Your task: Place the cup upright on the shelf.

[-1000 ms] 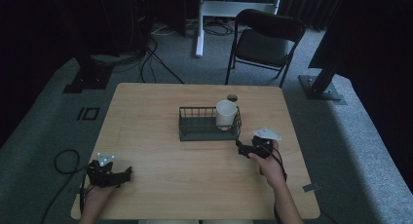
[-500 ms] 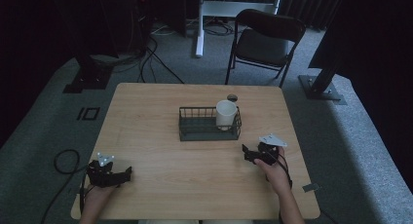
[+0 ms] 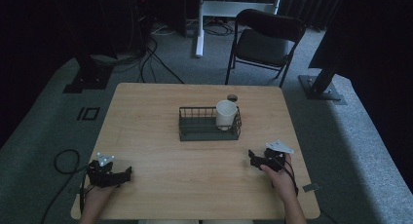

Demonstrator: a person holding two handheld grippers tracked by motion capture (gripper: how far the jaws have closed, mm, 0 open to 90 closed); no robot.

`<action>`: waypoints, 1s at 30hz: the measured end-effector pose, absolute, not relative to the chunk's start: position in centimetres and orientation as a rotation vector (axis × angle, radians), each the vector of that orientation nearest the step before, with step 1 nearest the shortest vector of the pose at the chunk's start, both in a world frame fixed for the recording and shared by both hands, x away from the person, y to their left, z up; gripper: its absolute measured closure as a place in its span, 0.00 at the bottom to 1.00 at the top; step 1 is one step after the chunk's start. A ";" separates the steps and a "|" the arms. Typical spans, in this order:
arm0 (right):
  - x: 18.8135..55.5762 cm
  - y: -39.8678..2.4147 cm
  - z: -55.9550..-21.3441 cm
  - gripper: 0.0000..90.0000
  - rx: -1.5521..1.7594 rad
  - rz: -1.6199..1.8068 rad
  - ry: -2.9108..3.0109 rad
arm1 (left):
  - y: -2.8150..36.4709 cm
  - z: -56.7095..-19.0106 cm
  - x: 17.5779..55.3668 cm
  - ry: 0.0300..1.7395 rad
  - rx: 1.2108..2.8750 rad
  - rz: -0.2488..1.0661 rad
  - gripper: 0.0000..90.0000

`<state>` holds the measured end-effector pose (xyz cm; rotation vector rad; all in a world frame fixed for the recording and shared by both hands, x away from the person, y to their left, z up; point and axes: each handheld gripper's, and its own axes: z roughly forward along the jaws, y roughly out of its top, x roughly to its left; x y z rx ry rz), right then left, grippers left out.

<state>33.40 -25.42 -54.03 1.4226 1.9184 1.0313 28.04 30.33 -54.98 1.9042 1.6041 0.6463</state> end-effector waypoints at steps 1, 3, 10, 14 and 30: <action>33.1 -25.9 -54.1 0.13 1.430 1.015 1.911 | 30.3 -55.0 28.0 1.604 1.904 0.646 0.01; 32.9 -26.1 -54.1 0.13 1.432 1.000 1.917 | 30.3 -55.0 28.0 1.604 1.904 0.646 0.01; 32.1 -27.0 -54.4 0.13 1.441 0.950 1.907 | 30.3 -55.0 28.0 1.604 1.904 0.646 0.01; 31.8 -27.4 -54.7 0.13 1.456 0.926 1.915 | 30.3 -55.0 28.0 1.604 1.904 0.646 0.01; 31.0 -28.6 -55.1 0.13 1.583 0.819 1.879 | 30.3 -55.0 28.0 1.604 1.904 0.646 0.01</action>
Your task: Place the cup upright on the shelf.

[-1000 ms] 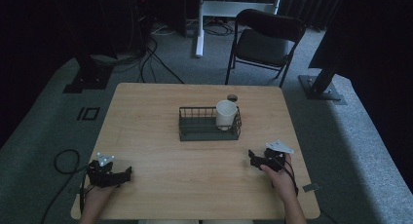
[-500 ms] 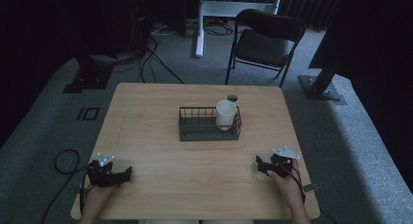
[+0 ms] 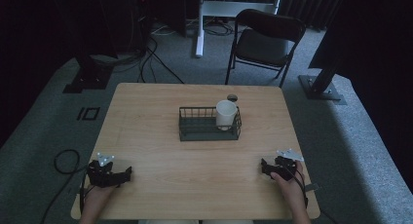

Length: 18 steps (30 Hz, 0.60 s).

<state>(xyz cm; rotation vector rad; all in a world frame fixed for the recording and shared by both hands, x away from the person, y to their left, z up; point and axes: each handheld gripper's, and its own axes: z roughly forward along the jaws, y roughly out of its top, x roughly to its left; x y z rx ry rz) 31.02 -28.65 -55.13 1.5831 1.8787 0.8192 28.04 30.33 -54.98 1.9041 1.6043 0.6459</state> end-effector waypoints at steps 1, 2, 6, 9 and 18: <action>31.0 -28.7 -55.2 0.13 1.600 0.808 1.877 | 30.3 -55.0 28.0 1.604 1.904 0.646 0.01; 31.0 -28.8 -55.2 0.13 1.618 0.803 1.873 | 30.3 -55.0 28.0 1.604 1.904 0.646 0.01; 30.9 -29.2 -55.2 0.13 1.676 0.798 1.839 | 30.3 -55.0 28.0 1.602 1.906 0.646 0.01; 30.8 -29.2 -55.2 0.13 1.682 0.799 1.837 | 30.3 -55.0 28.0 1.602 1.906 0.646 0.01; 30.6 -29.1 -55.2 0.13 1.693 0.795 1.824 | 30.3 -55.0 28.0 1.602 1.906 0.646 0.01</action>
